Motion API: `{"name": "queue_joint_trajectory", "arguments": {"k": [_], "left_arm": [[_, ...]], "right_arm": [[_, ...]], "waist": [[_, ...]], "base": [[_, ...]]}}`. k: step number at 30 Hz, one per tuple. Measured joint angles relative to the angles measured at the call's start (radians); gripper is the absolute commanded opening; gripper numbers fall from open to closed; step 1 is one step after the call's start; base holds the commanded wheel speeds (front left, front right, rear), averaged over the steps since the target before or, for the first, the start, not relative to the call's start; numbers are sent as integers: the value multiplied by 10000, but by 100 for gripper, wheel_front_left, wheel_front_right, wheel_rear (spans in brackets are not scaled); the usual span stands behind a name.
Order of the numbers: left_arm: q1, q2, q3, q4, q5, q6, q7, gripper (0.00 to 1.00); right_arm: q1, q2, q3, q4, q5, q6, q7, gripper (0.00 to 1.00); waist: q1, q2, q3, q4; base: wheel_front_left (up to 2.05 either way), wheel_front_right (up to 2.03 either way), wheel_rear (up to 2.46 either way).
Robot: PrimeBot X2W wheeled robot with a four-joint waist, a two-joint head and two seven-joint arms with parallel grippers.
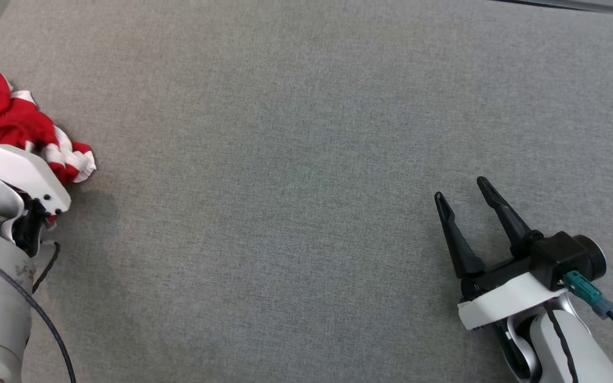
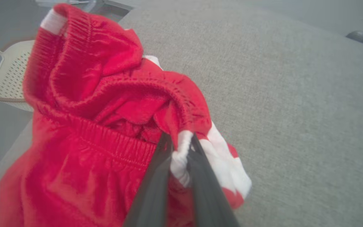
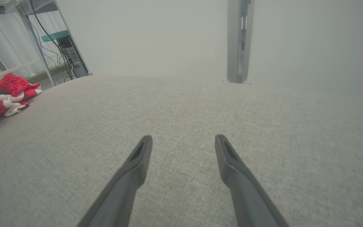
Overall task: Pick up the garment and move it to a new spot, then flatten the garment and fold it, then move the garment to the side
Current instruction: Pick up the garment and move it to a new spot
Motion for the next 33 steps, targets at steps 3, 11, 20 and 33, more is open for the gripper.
{"name": "queue_joint_trajectory", "arguments": {"k": [3, 11, 20, 33], "left_arm": [[61, -15, 107, -173, -82, 2, -941, 0], [195, -182, 368, -525, -506, -102, -2142, 0], [441, -646, -46, -1494, -546, -288, -1990, 0], [2132, -1499, -759, -4855, -800, -255, -708, 0]], "right_arm": [[50, 96, -61, 56, 12, 0, 0, 100], [488, 414, -433, 102, 151, 0, 0, 100], [1200, 566, -765, 115, 263, 0, 0, 100], [2081, 673, -928, -29, 529, 0, -2, 100]], "waist": [[0, 0, -218, -72], [0, 0, -1168, -254], [0, 0, -2386, -576], [0, 0, -3808, -2046]], "base": [[0, 0, 0], [0, 0, 0], [0, 0, 0], [0, 0, 0]]}}
